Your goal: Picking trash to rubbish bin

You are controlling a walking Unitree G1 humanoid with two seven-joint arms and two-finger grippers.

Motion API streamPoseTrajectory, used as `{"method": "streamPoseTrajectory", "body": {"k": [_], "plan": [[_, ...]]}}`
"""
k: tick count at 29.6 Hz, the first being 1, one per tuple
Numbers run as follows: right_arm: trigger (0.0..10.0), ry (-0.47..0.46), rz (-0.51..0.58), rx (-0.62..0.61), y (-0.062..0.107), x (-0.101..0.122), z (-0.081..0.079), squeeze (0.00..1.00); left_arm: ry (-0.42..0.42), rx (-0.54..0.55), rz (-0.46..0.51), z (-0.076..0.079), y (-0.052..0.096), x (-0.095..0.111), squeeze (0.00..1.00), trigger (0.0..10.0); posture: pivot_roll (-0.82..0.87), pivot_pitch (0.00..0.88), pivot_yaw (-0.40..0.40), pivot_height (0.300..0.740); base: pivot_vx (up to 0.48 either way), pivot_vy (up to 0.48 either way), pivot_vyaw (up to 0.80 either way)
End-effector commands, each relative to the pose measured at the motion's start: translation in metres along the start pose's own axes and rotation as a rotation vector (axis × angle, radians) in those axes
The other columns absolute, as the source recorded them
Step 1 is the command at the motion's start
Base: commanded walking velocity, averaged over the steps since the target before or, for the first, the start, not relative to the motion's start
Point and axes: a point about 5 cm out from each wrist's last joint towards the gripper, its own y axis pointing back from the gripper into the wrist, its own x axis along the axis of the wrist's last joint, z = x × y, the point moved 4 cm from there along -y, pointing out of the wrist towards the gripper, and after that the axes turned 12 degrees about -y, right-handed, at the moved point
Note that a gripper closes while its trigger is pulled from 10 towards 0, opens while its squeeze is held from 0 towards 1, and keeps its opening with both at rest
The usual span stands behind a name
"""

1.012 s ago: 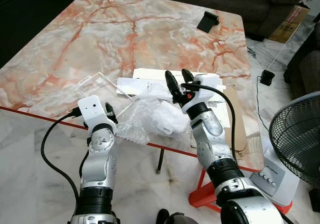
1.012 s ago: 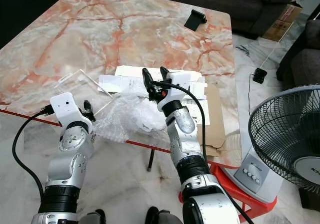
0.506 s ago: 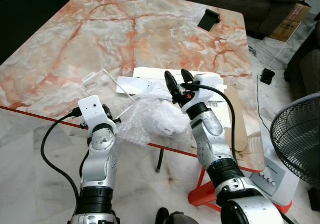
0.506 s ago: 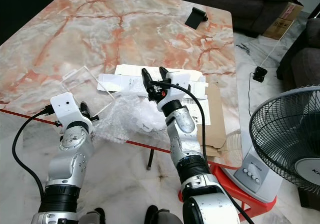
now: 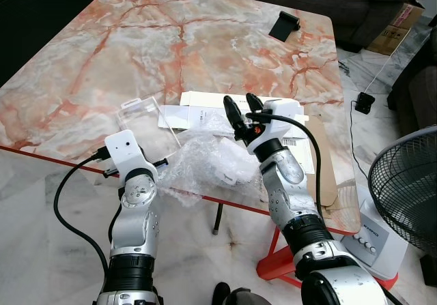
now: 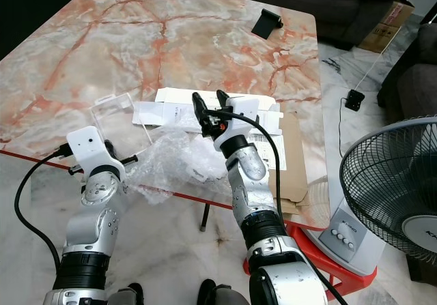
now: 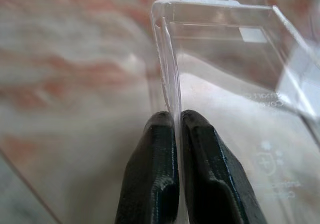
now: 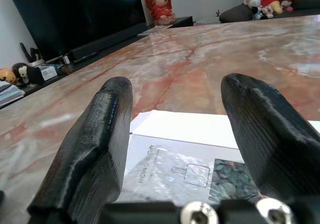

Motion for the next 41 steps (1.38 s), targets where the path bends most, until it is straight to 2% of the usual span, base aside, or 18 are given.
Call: {"method": "streamPoseTrajectory", "body": {"k": [1,2,8,10,13,16,17,18,22,23,26,30,41], "plan": [[10.0,0.0,0.002,0.005,-0.003,0.002,-0.001,0.0,0.008,0.049,0.121,-0.007,0.003,0.024,0.0,3.8,0.11,0.174,-0.158,0.74,0.0,0.0,0.0],[10.0,-0.001,0.003,0.007,-0.003,0.003,-0.002,0.0,-0.002,0.068,0.167,-0.01,0.004,0.032,0.0,10.0,0.11,0.165,-0.157,0.74,0.0,0.0,0.0],[10.0,-0.003,0.019,0.008,-0.004,0.005,-0.003,0.0,-0.032,0.079,0.319,-0.011,0.008,0.058,0.0,10.0,0.11,0.148,-0.155,0.74,0.0,0.0,0.0],[10.0,-0.008,0.034,-0.001,-0.005,0.008,-0.002,0.0,-0.05,0.037,0.354,-0.004,0.009,0.061,0.0,10.0,0.11,0.148,-0.155,0.74,0.0,0.0,0.0],[10.0,-0.005,0.062,-0.029,-0.004,0.013,0.001,0.0,-0.109,-0.098,0.434,0.018,0.013,0.065,0.0,10.0,0.11,0.135,-0.153,0.74,0.0,0.0,0.0],[10.0,-0.001,0.072,-0.049,-0.002,0.014,0.005,0.0,-0.133,-0.155,0.47,0.027,0.016,0.067,0.0,10.0,0.11,0.135,-0.153,0.74,0.0,0.0,0.0],[10.0,0.007,0.08,-0.073,0.0,0.015,0.01,0.0,-0.198,-0.185,0.503,0.033,0.017,0.069,0.0,10.0,0.11,0.13,-0.149,0.74,0.0,0.0,0.0],[10.0,0.052,0.086,-0.096,0.002,0.018,0.016,0.0,-0.262,-0.231,0.53,0.04,0.018,0.069,0.0,10.0,0.11,0.129,-0.147,0.74,0.0,0.0,0.0],[10.0,0.072,0.111,-0.145,0.006,0.027,0.029,0.0,-0.341,-0.283,0.56,0.046,0.017,0.069,0.0,10.0,0.1,0.124,-0.139,0.74,0.0,0.0,0.0],[10.0,0.087,0.119,-0.157,0.006,0.031,0.032,0.0,-0.385,-0.295,0.585,0.047,0.017,0.07,0.0,10.0,0.1,0.123,-0.138,0.74,0.0,0.0,0.0],[10.0,0.12,0.135,-0.178,0.008,0.039,0.04,0.0,-0.454,-0.278,0.631,0.043,0.015,0.076,0.0,10.0,0.1,0.128,-0.138,0.74,0.0,0.0,0.0],[10.0,0.158,0.135,-0.188,0.009,0.042,0.044,0.0,-0.438,-0.272,0.632,0.037,0.013,0.078,0.0,10.0,0.11,0.151,-0.141,0.74,0.0,0.0,0.0],[10.0,0.156,0.136,-0.189,0.008,0.04,0.043,0.0,-0.39,-0.243,0.585,0.021,0.012,0.07,0.0,10.0,0.11,0.17,-0.138,0.74,0.0,0.0,0.0]]}}
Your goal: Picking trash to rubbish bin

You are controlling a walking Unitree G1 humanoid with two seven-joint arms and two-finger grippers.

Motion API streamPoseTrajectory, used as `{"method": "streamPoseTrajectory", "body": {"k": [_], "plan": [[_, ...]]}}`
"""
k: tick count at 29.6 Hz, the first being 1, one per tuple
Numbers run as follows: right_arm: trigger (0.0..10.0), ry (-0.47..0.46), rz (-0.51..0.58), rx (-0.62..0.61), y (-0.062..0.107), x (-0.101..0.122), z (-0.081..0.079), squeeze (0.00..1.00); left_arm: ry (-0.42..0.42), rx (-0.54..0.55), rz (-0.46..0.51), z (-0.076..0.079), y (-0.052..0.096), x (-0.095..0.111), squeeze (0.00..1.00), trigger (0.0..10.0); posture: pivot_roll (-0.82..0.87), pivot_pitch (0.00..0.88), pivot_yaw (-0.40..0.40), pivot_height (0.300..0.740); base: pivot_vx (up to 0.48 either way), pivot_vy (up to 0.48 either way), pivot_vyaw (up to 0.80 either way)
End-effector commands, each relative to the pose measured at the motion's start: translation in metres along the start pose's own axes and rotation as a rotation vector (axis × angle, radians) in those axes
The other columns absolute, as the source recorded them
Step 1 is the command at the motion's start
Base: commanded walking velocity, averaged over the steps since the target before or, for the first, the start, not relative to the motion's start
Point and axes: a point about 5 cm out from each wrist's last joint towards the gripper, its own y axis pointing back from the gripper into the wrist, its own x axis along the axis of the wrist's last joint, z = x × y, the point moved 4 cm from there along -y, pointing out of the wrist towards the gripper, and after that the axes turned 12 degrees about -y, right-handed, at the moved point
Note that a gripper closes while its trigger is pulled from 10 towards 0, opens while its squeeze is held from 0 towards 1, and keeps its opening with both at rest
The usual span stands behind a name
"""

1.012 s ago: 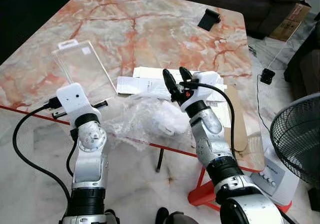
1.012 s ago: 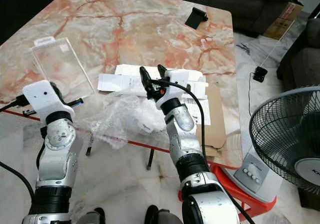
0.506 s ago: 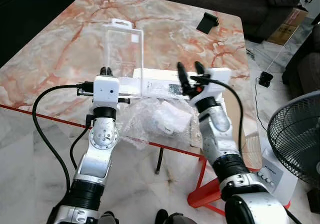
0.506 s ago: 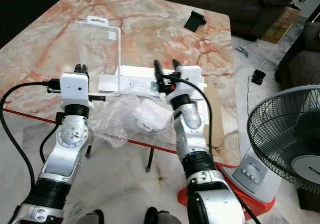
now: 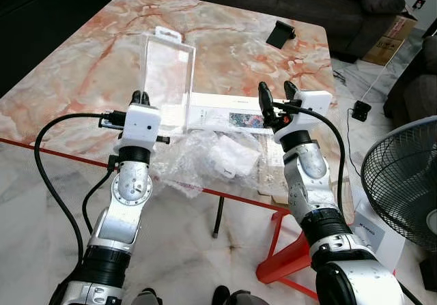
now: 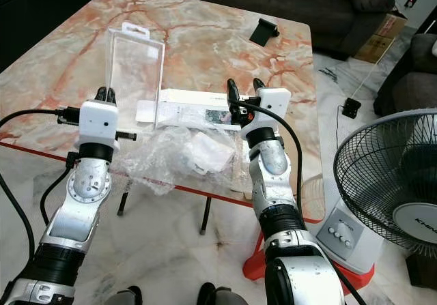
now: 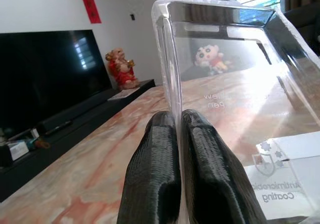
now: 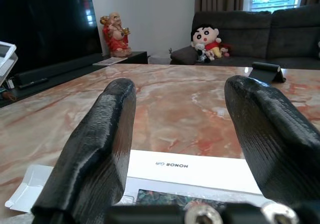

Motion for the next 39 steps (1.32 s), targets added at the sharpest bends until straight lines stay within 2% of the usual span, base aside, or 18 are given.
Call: {"method": "streamPoseTrajectory", "body": {"k": [1,10,24,39], "plan": [[10.0,0.006,0.006,-0.002,-0.0014,0.0023,0.0011,0.0,0.024,0.012,0.019,-0.0026,0.0008,0.0051,0.0,10.0,0.11,0.17,-0.138,0.74,0.0,0.0,0.0],[10.0,-0.001,-0.012,0.003,0.0019,-0.0044,-0.0002,0.0,0.053,0.009,0.009,0.0028,0.0027,0.0059,0.0,10.0,0.1,0.179,-0.137,0.74,0.0,0.0,0.0],[10.0,-0.016,-0.016,0.028,0.0027,-0.007,-0.007,0.0,0.058,0.016,-0.011,0.0019,0.0046,0.002,0.0,10.0,0.1,0.186,-0.137,0.74,0.0,0.0,0.0],[10.0,-0.019,-0.016,0.028,0.0031,-0.0071,-0.0063,0.0,0.062,0.018,-0.011,0.0025,0.0042,0.0023,0.0,10.0,0.09,0.185,-0.138,0.74,-0.273,0.0,0.0]]}}
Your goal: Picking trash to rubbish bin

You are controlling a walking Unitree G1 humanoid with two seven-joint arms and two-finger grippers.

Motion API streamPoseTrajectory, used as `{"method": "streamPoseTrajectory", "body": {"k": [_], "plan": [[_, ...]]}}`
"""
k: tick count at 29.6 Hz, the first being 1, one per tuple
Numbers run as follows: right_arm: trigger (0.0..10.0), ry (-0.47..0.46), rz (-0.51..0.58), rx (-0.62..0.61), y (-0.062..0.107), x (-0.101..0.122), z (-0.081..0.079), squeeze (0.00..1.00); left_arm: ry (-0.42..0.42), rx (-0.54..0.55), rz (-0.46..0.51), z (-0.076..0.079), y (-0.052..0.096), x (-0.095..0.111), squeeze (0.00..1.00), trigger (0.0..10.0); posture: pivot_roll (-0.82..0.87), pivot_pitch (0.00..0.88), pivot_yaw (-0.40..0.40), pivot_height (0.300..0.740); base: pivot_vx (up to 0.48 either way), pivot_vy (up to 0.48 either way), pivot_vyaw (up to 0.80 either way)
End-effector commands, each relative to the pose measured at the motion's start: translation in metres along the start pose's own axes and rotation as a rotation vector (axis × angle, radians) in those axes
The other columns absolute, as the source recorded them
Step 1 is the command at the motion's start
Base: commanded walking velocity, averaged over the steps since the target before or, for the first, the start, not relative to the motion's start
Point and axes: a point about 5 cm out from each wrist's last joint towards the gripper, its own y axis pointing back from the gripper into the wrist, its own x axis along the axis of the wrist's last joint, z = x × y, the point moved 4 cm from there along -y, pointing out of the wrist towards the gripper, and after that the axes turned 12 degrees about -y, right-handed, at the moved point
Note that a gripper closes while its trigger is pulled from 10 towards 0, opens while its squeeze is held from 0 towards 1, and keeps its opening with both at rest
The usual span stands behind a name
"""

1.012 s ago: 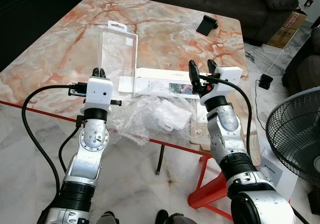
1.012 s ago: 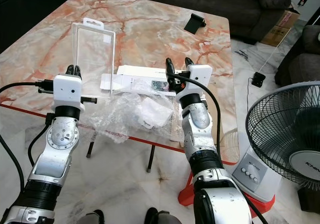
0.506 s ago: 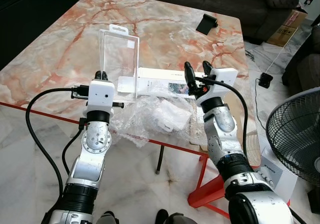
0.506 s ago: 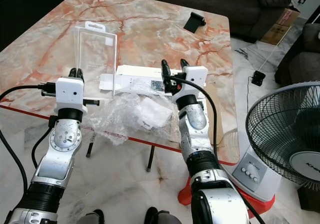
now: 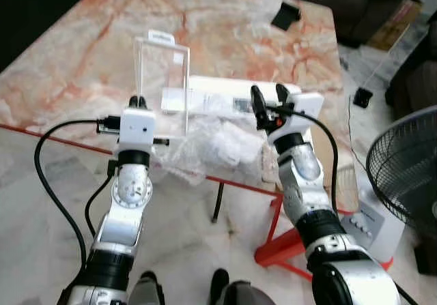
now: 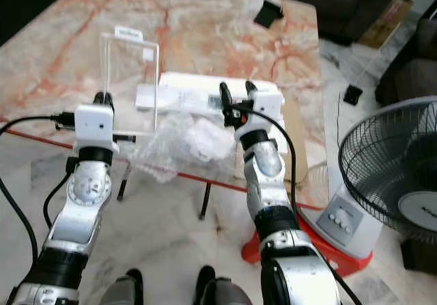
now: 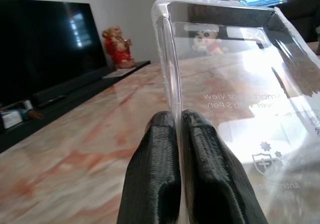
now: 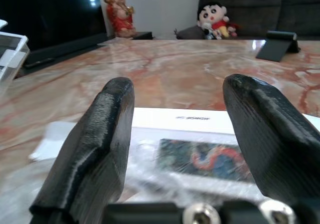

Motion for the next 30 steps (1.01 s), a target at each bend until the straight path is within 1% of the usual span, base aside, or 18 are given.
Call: {"method": "streamPoseTrajectory", "body": {"k": [1,26,28,30], "plan": [[10.0,0.001,0.003,-0.011,0.003,0.001,0.005,0.0,0.015,-0.001,0.012,0.001,0.001,0.004,0.0,10.0,0.09,0.185,-0.138,0.74,-0.277,0.0,0.0],[10.0,0.003,0.006,-0.008,0.002,0.003,0.006,0.0,0.018,0.01,0.018,0.0,0.0,0.007,0.0,10.0,0.09,0.188,-0.144,0.74,-0.251,0.0,0.0],[10.0,0.002,-0.003,-0.013,0.004,0.001,0.008,0.0,0.017,0.009,-0.009,0.001,0.002,0.0,0.0,10.0,0.08,0.189,-0.148,0.74,0.0,0.0,0.0],[10.0,-0.007,-0.018,-0.03,0.007,-0.001,0.014,0.0,0.033,-0.014,-0.03,0.006,0.005,-0.005,0.0,10.0,0.08,0.192,-0.151,0.74,0.0,0.0,0.0]]}}
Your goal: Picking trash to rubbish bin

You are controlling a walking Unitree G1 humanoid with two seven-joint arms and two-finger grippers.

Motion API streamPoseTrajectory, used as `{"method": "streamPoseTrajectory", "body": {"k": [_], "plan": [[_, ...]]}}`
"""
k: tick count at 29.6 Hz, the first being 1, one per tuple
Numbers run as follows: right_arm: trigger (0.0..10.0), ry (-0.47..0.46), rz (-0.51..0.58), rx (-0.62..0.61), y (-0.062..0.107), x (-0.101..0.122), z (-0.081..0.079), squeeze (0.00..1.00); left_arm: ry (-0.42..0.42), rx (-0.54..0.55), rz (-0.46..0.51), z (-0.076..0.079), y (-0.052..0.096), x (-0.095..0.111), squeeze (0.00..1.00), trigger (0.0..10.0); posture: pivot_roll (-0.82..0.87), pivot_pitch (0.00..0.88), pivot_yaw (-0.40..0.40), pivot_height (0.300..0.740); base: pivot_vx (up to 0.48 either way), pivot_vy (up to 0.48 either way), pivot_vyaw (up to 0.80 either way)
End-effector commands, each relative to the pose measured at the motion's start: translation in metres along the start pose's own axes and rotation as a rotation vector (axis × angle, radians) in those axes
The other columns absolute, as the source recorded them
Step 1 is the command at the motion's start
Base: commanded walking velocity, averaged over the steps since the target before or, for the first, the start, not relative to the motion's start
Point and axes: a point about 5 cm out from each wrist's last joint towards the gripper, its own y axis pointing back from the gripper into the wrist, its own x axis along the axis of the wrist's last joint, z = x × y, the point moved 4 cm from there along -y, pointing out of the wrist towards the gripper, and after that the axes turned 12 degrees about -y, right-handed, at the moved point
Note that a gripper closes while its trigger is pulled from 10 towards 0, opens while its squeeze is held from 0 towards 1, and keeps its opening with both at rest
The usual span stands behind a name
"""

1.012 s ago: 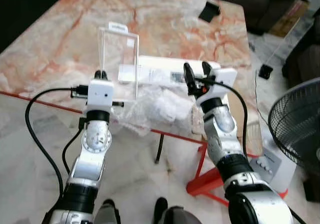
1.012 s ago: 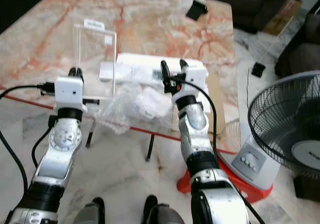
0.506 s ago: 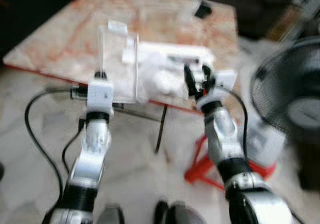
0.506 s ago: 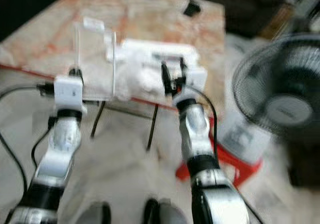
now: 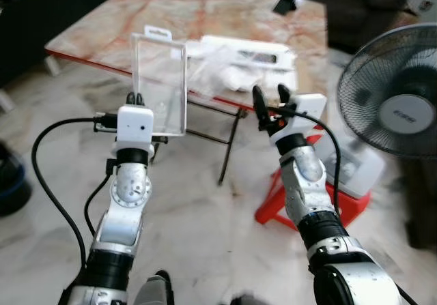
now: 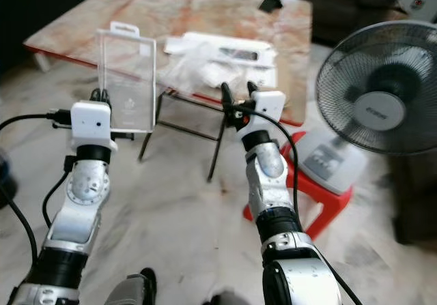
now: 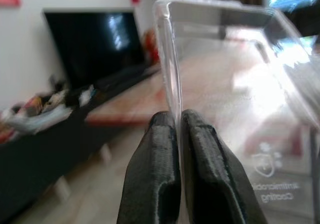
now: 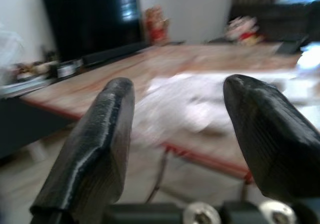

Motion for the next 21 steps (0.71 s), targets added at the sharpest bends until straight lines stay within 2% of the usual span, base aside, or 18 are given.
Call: {"method": "streamPoseTrajectory", "body": {"k": [1,3,4,5,6,9,11,12,13,14,15,16,17,18,21], "plan": [[10.0,-0.019,-0.019,-0.049,0.006,-0.002,0.016,0.0,0.033,-0.034,-0.012,0.009,0.001,-0.001,0.0,10.0,0.08,0.193,-0.153,0.74,0.0,0.0,0.0],[10.0,-0.051,-0.067,-0.107,0.014,-0.012,0.033,0.0,0.081,-0.079,-0.072,0.019,0.007,-0.015,0.0,10.0,0.08,0.193,-0.155,0.74,0.0,0.0,0.0],[10.0,-0.051,-0.067,-0.107,0.014,-0.012,0.033,0.0,0.081,-0.079,-0.072,0.019,0.007,-0.015,0.0,10.0,0.08,0.193,-0.155,0.74,0.0,0.0,0.0],[10.0,-0.057,-0.094,-0.131,0.018,-0.017,0.039,0.0,0.093,-0.093,-0.097,0.023,0.011,-0.021,0.0,10.0,0.08,0.193,-0.158,0.74,0.0,0.0,0.0],[10.0,-0.061,-0.156,-0.179,0.03,-0.03,0.054,0.0,0.118,-0.127,-0.155,0.031,0.019,-0.036,0.0,10.0,0.08,0.194,-0.159,0.74,0.0,0.0,0.0],[10.0,-0.065,-0.245,-0.254,0.049,-0.047,0.074,0.0,0.128,-0.17,-0.235,0.041,0.032,-0.057,0.0,10.0,0.07,0.195,-0.162,0.74,0.0,0.0,0.0],[10.0,-0.054,-0.346,-0.341,0.076,-0.065,0.095,0.0,0.125,-0.223,-0.341,0.053,0.051,-0.085,0.0,10.0,0.08,0.196,-0.163,0.74,0.0,0.0,0.0],[10.0,-0.028,-0.448,-0.415,0.102,-0.082,0.11,0.0,0.126,-0.274,-0.448,0.063,0.073,-0.112,0.0,10.0,0.08,0.198,-0.163,0.74,0.0,0.0,0.0],[10.0,-0.028,-0.492,-0.443,0.114,-0.089,0.115,0.0,0.121,-0.293,-0.508,0.066,0.085,-0.125,0.0,10.0,0.08,0.198,-0.163,0.74,0.0,0.0,0.0],[10.0,-0.028,-0.492,-0.443,0.114,-0.089,0.115,0.0,0.121,-0.293,-0.508,0.066,0.085,-0.125,0.0,10.0,0.08,0.198,-0.163,0.74,0.0,0.0,0.0],[10.0,-0.003,-0.583,-0.487,0.139,-0.103,0.124,0.0,0.126,-0.316,-0.617,0.07,0.107,-0.147,0.0,10.0,0.07,0.201,-0.165,0.74,0.0,0.0,0.0],[10.0,0.015,-0.63,-0.509,0.152,-0.109,0.128,0.0,0.131,-0.324,-0.673,0.071,0.119,-0.157,0.0,10.0,0.07,0.201,-0.165,0.74,0.0,0.0,0.0],[10.0,0.027,-0.659,-0.522,0.16,-0.112,0.13,0.0,0.135,-0.329,-0.706,0.071,0.126,-0.162,0.0,10.0,0.07,0.2,-0.166,0.74,0.0,0.0,0.0],[10.0,0.027,-0.659,-0.522,0.16,-0.112,0.13,0.0,0.135,-0.329,-0.706,0.071,0.126,-0.162,0.0,10.0,0.07,0.2,-0.166,0.74,0.0,0.0,0.0],[10.0,0.011,-0.781,-0.624,0.206,-0.127,0.143,0.0,0.11,-0.365,-0.868,0.071,0.169,-0.188,0.0,10.0,0.08,0.201,-0.168,0.74,0.0,0.0,0.45]]}}
